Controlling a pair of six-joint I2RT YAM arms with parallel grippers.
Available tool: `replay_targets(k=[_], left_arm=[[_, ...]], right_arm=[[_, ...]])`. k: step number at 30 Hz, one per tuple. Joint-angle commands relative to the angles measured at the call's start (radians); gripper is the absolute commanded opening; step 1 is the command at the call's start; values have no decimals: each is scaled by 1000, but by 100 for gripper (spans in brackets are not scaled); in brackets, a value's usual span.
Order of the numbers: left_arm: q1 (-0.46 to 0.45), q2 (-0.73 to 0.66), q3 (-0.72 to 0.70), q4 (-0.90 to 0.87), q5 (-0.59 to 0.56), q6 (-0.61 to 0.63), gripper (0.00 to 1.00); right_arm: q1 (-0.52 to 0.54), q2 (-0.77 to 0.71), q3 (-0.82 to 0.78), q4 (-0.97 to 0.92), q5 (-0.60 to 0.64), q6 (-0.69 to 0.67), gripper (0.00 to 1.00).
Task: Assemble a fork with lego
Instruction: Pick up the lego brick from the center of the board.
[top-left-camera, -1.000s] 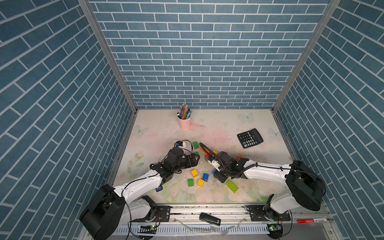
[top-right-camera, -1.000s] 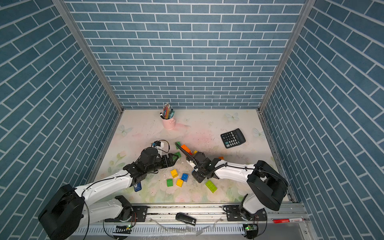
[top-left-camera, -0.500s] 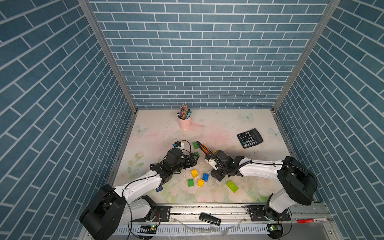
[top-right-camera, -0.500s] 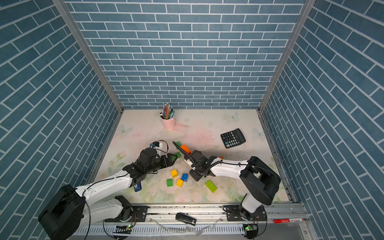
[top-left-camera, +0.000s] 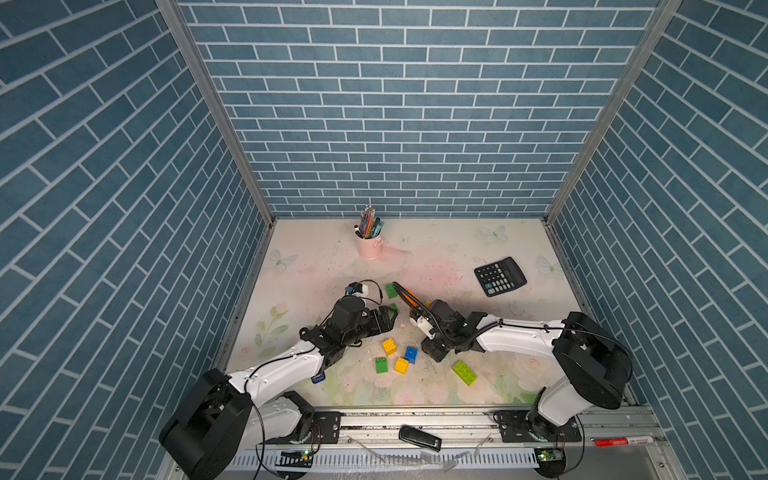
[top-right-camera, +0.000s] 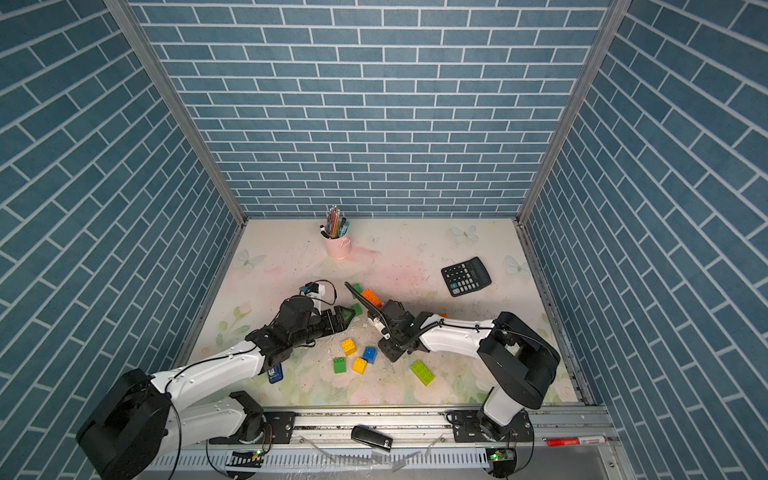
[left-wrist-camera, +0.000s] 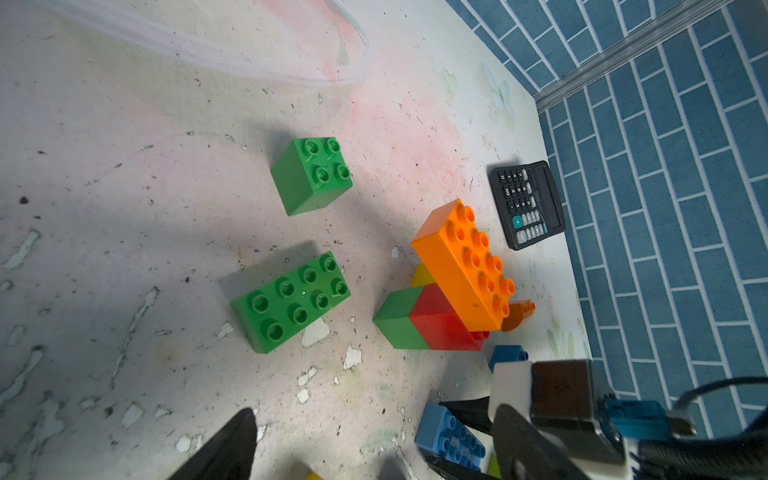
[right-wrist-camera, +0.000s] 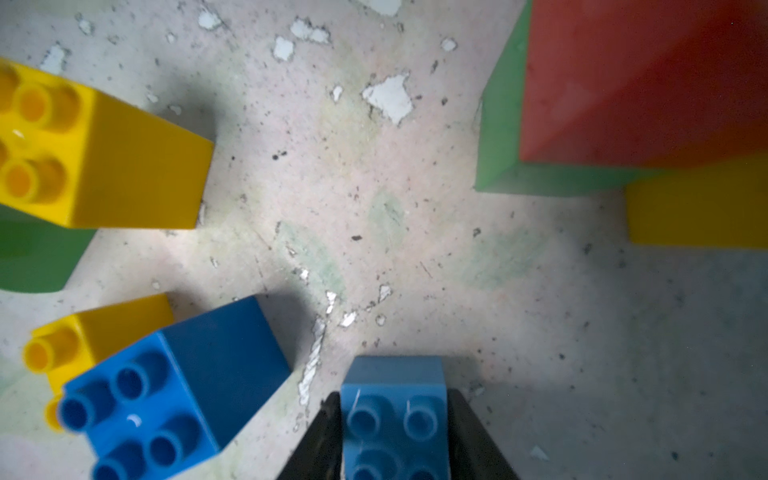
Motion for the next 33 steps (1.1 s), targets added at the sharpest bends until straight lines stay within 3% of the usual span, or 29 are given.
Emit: replay_targets(k=[1,18,28,33], left_arm=[[5,4,-1,1,0,5,90],[12,30,27,2,13,17,90],[118,116,190,-69,124,110,90],[143,219,294,-91,185,142,87]], right_arm=[[-4,16,28,6,0,9,42],[-5,-36,-10,22,24,64,30],[-85,-287,-33,-115,51,146,27],[-135,-276,70,-231,-17,76,25]])
